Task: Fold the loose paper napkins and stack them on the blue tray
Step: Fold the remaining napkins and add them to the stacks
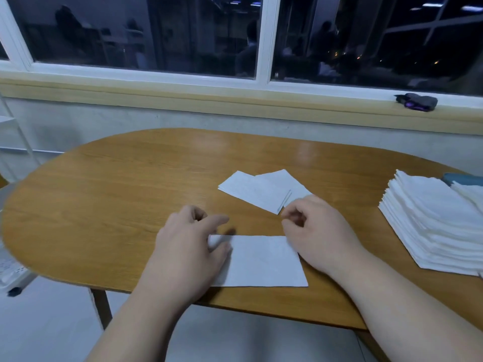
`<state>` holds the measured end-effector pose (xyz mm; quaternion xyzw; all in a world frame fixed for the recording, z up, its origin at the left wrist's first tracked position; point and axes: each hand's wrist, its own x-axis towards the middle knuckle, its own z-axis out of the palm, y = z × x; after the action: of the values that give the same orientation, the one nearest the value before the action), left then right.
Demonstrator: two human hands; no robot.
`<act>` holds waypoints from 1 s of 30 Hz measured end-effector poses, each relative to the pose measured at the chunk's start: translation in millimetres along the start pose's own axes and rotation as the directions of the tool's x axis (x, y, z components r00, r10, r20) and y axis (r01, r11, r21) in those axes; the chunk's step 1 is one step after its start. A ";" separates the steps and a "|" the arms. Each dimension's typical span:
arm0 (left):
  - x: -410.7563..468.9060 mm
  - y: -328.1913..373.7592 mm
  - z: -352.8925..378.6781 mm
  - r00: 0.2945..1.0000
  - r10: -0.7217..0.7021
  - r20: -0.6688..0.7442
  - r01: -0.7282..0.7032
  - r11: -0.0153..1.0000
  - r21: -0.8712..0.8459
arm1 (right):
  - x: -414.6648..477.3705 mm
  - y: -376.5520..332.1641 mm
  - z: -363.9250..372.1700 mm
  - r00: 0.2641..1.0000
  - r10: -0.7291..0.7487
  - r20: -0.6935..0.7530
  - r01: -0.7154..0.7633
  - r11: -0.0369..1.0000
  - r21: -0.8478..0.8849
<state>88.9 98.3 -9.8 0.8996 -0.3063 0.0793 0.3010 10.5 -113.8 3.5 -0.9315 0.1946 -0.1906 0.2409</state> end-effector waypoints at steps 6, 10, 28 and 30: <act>-6.7 -3.5 -9.5 0.988 0.074 0.134 -0.063 0.994 -0.088 | 53.6 0.9 2.8 0.989 -0.033 0.144 0.055 0.987 -0.149; -5.9 -6.3 -10.4 0.981 0.058 0.183 -0.036 0.992 -0.118 | 58.1 9.5 10.9 0.991 -0.051 0.127 0.071 0.986 -0.153; -5.0 -6.7 -8.6 0.980 0.051 0.190 -0.019 0.986 -0.165 | 55.4 16.3 5.6 0.984 0.153 0.089 -0.168 0.967 0.190; -4.6 -6.7 -8.2 0.980 0.048 0.192 -0.015 0.986 -0.166 | 55.4 17.9 5.4 0.982 0.165 0.092 -0.182 0.958 0.222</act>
<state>89.5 109.7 -8.0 0.8704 -0.3541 -0.0301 0.3408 55.2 -151.5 4.2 -0.8831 0.2436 -0.1561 0.3693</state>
